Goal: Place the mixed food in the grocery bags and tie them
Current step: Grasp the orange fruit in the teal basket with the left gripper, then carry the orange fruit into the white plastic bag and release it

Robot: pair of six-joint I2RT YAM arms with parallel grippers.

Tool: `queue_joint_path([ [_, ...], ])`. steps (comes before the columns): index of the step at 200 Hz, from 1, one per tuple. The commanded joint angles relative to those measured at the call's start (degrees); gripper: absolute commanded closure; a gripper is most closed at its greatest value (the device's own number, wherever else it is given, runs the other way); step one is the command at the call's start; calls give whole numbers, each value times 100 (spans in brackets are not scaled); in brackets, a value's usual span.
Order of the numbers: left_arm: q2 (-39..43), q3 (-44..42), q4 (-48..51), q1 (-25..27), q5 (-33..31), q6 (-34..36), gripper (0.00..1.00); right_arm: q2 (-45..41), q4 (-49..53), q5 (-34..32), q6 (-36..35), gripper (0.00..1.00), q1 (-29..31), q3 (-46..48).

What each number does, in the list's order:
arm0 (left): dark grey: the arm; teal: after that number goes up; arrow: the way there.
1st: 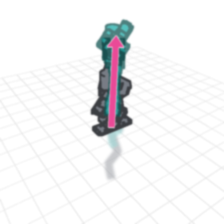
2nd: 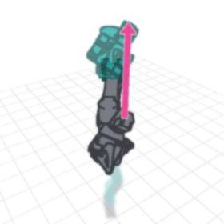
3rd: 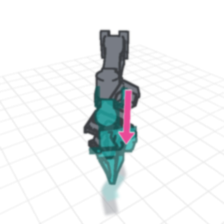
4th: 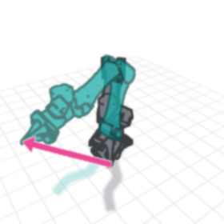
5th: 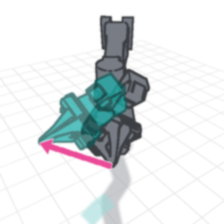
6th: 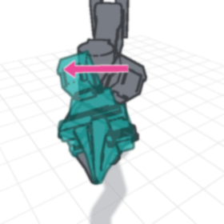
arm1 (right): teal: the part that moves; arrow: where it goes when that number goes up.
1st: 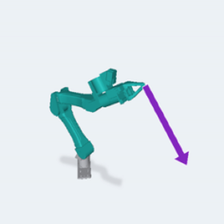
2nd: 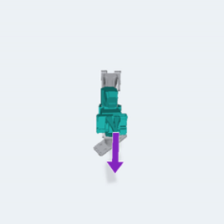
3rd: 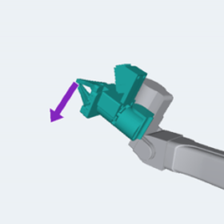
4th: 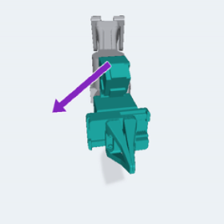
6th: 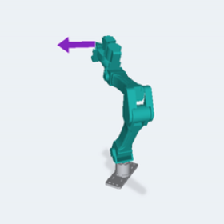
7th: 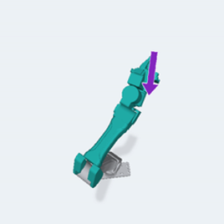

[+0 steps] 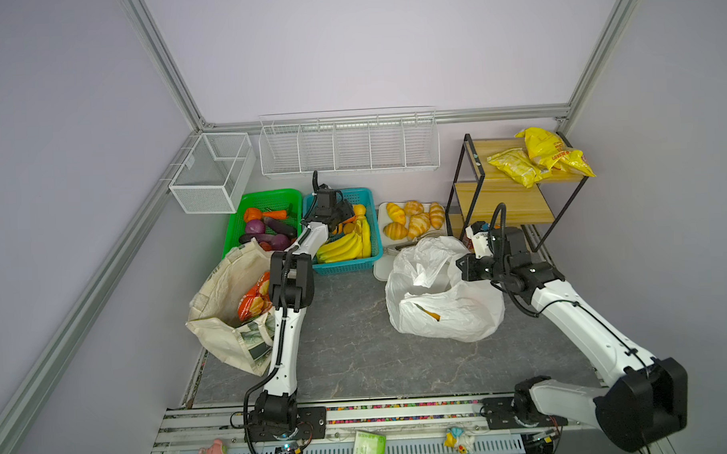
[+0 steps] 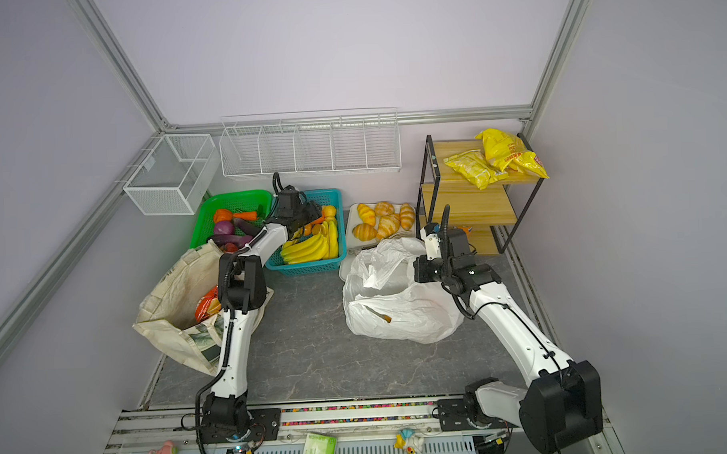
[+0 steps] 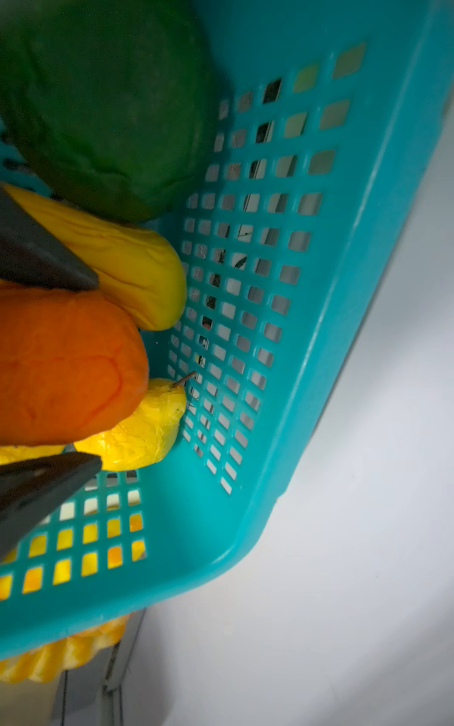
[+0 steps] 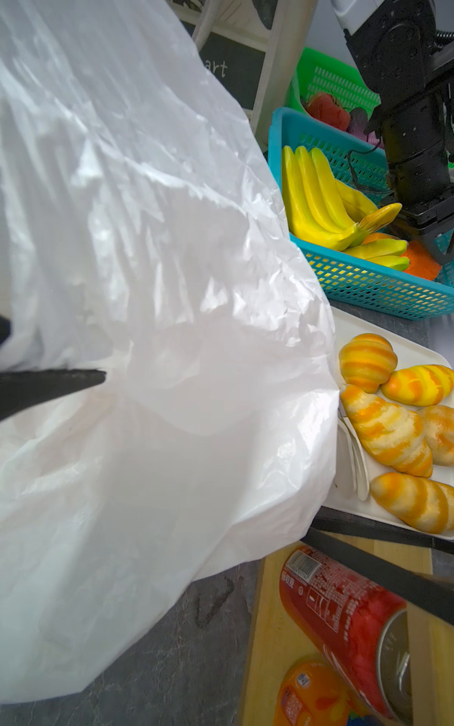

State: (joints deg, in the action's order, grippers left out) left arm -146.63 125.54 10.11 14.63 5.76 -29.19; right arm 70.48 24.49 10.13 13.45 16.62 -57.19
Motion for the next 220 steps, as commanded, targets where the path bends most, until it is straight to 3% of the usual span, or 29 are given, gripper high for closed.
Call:
queue_joint_path([
  [1, -174, 256, 351, 21, 55, 38, 42, 62, -124, 92, -79, 94, -7, 93],
  [45, 333, -34, 244, 22, 127, 167, 55, 54, -121, 103, -76, 94, -2, 103],
  [95, 1589, -1894, -1223, 30, 298, -78, 60, 49, -130, 147, -70, 94, -2, 102],
  [142, 2601, -3164, -1828, 40, 224, -43, 60, 11, -111, 165, -68, 94, 7, 118],
  [183, 4339, -5022, -2258, 222, 150, -34, 61, -52, -93, 36, -87, 94, 7, 107],
  [220, 6215, -6910, -2015, 1198, -284, 175, 61, -47, -95, -2, -78, 94, 8, 102],
])
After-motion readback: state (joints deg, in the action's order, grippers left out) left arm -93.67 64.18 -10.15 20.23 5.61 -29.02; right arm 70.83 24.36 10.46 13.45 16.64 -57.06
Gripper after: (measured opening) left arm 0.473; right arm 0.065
